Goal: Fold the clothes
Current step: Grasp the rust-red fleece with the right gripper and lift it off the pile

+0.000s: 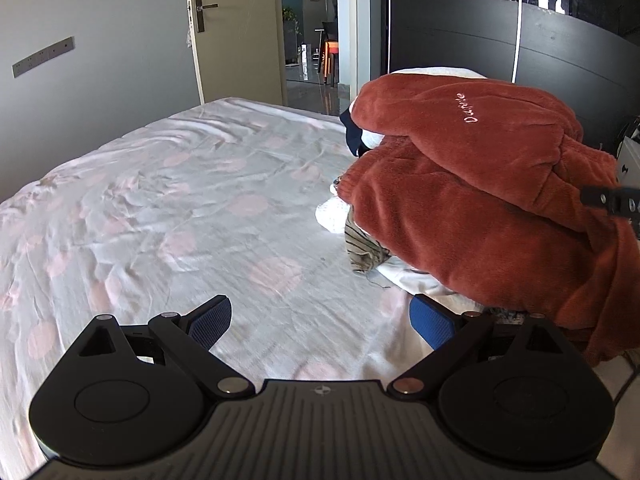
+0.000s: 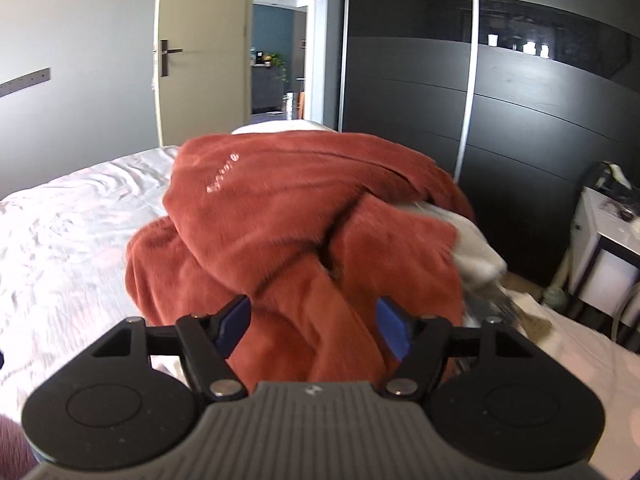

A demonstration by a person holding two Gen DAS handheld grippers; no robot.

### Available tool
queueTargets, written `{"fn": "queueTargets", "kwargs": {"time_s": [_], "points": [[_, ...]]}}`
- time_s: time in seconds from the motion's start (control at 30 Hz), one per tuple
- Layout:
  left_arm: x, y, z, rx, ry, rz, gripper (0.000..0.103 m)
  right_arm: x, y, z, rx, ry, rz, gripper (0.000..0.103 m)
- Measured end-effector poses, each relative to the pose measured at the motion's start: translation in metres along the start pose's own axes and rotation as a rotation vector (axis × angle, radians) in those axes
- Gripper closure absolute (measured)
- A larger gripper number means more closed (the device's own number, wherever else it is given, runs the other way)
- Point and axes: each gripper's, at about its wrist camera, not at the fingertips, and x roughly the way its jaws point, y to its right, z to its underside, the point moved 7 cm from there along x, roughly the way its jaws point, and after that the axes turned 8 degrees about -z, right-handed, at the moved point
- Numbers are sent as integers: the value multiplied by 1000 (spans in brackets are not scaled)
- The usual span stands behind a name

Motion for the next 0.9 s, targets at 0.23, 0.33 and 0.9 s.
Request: {"fn": "queueTargets", "kwargs": {"time_s": [0.23,0.33,0.9], "points": [[26,-17,-11,1,-31,-25,5,65,-5,-19,17,-68,-42,15],[35,-26,-13,-11,-50,-36,5,85,-5,-22,29,-93,-47,15],[-2,-123,-20,-124,-17,-195,6,10,-173,-135,-168,179,-458,103]]}}
